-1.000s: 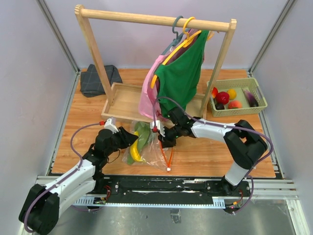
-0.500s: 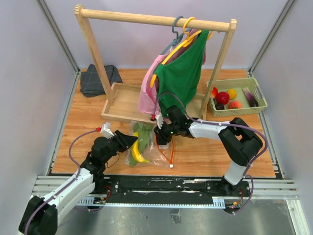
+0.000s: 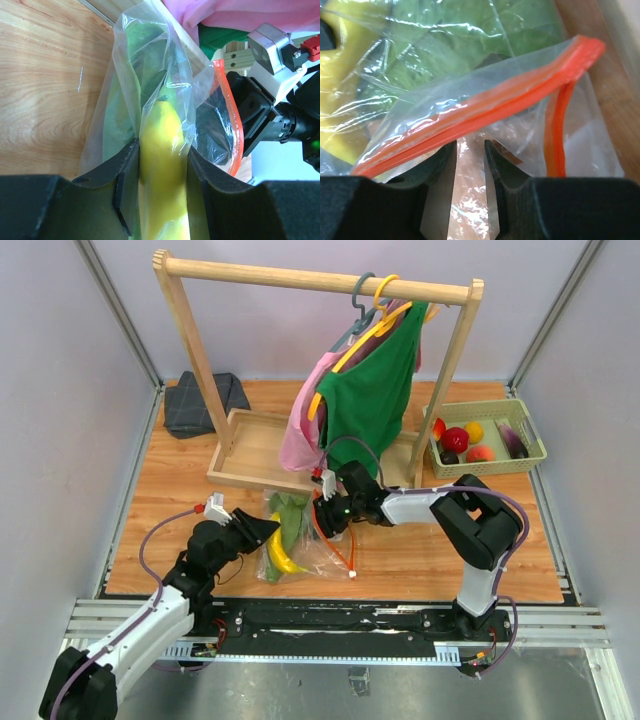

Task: Open the zip-top bag and remove the fake food
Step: Pick up the fake fruit from the zipper food storage bag.

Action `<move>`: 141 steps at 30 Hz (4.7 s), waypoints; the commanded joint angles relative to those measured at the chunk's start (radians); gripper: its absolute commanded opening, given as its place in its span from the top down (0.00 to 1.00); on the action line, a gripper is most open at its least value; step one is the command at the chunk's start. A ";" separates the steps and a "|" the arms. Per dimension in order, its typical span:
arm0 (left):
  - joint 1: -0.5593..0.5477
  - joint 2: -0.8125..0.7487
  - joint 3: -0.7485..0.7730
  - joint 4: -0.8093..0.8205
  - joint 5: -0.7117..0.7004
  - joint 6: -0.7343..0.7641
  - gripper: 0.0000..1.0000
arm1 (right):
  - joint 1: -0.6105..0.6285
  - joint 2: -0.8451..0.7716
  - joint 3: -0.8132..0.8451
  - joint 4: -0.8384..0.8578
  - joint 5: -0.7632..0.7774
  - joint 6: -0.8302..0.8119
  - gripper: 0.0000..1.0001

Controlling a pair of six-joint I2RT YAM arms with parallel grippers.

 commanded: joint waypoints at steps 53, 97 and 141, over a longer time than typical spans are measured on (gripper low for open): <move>-0.001 -0.043 -0.128 0.127 -0.071 -0.164 0.89 | 0.137 -0.068 -0.014 0.046 -0.399 -0.332 0.42; -0.001 0.041 -0.049 0.048 -0.021 0.031 0.54 | 0.062 -0.045 0.351 -0.952 -0.145 -1.081 0.85; -0.001 0.003 0.120 -0.074 -0.113 0.247 1.00 | -0.059 -0.172 0.373 -1.208 0.082 -1.326 0.84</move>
